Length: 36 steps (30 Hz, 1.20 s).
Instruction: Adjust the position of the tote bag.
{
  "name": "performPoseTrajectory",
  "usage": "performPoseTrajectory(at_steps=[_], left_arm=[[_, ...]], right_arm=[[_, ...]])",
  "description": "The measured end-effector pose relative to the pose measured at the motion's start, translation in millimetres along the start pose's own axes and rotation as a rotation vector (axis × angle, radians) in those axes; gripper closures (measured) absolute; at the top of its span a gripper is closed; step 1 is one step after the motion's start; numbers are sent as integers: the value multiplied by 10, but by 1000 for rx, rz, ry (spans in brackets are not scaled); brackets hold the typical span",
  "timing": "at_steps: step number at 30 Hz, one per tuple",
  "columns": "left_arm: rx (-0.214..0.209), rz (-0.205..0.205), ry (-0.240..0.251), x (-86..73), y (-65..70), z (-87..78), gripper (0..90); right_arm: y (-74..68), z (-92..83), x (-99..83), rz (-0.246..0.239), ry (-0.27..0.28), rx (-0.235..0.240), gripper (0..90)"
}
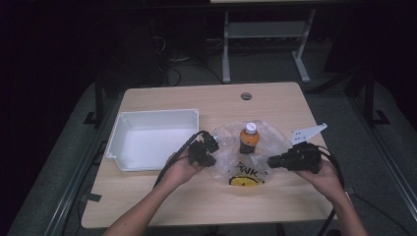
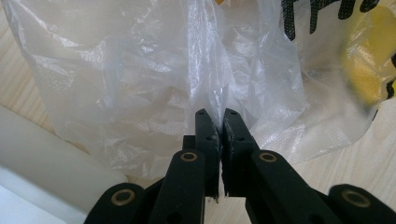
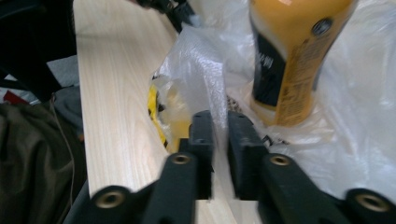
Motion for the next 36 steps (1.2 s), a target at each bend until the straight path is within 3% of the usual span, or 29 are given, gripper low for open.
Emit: performPoseTrajectory(at_steps=[6,30,36], left_arm=[[7,-6,-4,-9,-17,25,890],[17,-16,-20,-60,-45,73,895],[19,-19,-23,-74,-61,73,896]], right_arm=[[3,51,-63,7,-19,24,895],[60,298,-372,38,-172,22,898],[81,313,-429,54,-187,18,899]])
Point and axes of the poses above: each handheld gripper's, and its own axes: z roughly forward along the jaws, x roughly out of its top, y roughly to its right, the point moved 1 cm from there along z, roughly forward along the jaws, and after that the axes turned 9 degrees about -x, right-handed, at the moved point
